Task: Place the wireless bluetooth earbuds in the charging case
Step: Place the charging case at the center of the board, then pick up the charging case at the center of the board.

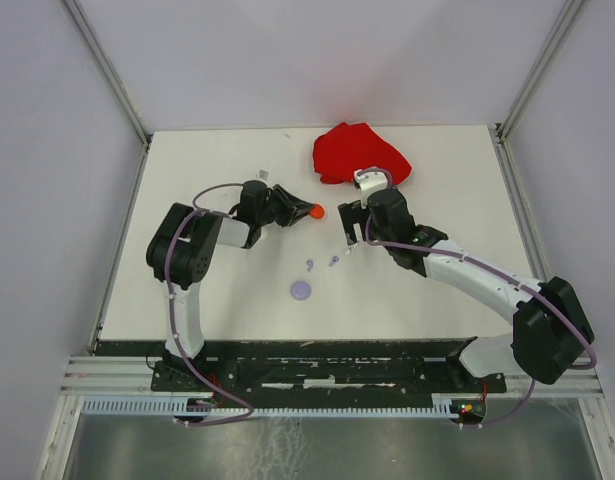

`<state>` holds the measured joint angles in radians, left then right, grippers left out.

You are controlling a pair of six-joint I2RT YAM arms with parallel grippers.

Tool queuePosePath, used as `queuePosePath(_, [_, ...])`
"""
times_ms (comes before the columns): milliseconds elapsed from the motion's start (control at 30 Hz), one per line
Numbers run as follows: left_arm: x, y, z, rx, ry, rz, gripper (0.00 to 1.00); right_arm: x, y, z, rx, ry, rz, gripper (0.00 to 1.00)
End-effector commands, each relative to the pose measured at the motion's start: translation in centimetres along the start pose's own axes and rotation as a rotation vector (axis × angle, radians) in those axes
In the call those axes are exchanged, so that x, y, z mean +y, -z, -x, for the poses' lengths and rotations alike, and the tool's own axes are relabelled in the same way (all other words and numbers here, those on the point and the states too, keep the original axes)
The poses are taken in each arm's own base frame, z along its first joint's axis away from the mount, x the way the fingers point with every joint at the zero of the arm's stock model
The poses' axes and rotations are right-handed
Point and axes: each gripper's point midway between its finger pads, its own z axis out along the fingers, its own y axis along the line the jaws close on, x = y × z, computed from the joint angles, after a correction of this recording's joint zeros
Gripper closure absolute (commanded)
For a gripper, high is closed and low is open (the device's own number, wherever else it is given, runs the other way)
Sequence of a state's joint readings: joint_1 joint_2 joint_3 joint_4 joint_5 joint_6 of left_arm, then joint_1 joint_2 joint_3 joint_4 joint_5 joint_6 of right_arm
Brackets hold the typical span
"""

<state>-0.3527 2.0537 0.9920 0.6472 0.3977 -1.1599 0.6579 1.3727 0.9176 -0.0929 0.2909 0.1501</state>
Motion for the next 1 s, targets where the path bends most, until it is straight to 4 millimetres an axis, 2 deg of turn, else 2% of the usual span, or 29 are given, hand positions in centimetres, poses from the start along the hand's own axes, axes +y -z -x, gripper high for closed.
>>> queuePosePath(0, [-1.0,-0.1,1.7,-0.043,-0.13,0.016,0.97,0.0,0.6,1.2,-0.042,-0.038,0.021,0.01])
queuePosePath(267, [0.0,-0.3,1.7,-0.038,-0.144,0.056,0.86,0.3,0.0,1.1,-0.026,-0.039,0.036,0.01])
queuePosePath(367, [0.2,-0.2,1.7,-0.037,-0.16,0.071,0.77,0.5,-0.3,1.0,-0.02,-0.041,0.041,0.01])
queuePosePath(500, [0.4,0.3,2.2,-0.053,-0.18,0.103,0.5,1.0,-0.8,0.8,-0.007,-0.046,0.061,0.01])
queuePosePath(600, [0.3,1.0,2.8,-0.074,-0.189,0.12,0.21,1.7,-1.4,0.8,0.001,-0.048,0.092,0.01])
queuePosePath(667, [0.1,1.6,3.4,-0.091,-0.196,0.126,0.09,2.6,-1.9,0.8,0.012,-0.045,0.13,0.01])
queuePosePath(733, [-0.2,2.5,4.3,-0.112,-0.2,0.13,0.03,3.7,-2.5,0.9,0.023,-0.033,0.183,0.01])
queuePosePath(800, [-1.3,3.9,5.7,-0.153,-0.213,0.12,0.0,5.5,-3.1,1.6,0.027,-0.014,0.274,0.01])
queuePosePath(967, [-3.9,8.1,9.4,-0.268,-0.272,0.135,0.01,10.3,-5.2,2.7,0.046,-0.007,0.476,0.06])
